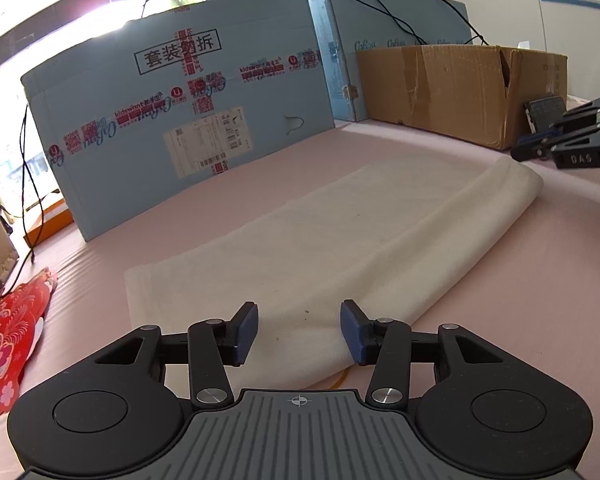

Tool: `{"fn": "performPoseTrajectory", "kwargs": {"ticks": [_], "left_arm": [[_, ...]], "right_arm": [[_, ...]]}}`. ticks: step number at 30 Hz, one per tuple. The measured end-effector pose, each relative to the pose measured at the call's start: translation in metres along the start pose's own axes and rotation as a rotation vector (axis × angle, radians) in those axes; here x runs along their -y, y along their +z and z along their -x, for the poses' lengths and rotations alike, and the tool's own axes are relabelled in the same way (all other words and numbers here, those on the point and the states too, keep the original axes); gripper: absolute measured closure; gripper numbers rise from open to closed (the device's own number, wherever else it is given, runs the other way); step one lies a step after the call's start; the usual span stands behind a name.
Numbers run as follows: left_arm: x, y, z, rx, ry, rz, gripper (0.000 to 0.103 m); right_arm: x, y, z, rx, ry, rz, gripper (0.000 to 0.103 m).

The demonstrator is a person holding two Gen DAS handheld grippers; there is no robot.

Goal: Fold shopping bag

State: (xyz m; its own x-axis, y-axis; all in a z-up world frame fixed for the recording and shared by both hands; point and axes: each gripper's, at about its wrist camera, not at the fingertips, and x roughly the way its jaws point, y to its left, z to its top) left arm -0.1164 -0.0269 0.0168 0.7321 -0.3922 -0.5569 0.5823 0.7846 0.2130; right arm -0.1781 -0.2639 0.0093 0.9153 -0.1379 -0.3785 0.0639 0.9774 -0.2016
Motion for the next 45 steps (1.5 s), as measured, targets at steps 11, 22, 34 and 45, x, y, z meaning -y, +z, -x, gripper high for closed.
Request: {"fn": "performPoseTrajectory", "kwargs": {"ticks": [11,22,34,45], "left_arm": [[-0.001,-0.001,0.0,0.006,-0.004,0.006,0.056],[-0.001,-0.002,-0.001,0.008,-0.009,0.009,0.056],[-0.006,-0.006,-0.005,0.007,-0.01,0.008,0.056],[-0.006,-0.008,-0.006,0.003,-0.012,0.031,0.051]], "right_arm": [[-0.096,0.017,-0.034,-0.083,0.42,0.091,0.086],[-0.064,0.0,-0.03,-0.152,0.253,0.092,0.068],[-0.011,-0.021,-0.018,-0.155,0.035,0.159,0.059],[-0.027,-0.031,0.013,-0.121,0.141,0.477,0.056]]}}
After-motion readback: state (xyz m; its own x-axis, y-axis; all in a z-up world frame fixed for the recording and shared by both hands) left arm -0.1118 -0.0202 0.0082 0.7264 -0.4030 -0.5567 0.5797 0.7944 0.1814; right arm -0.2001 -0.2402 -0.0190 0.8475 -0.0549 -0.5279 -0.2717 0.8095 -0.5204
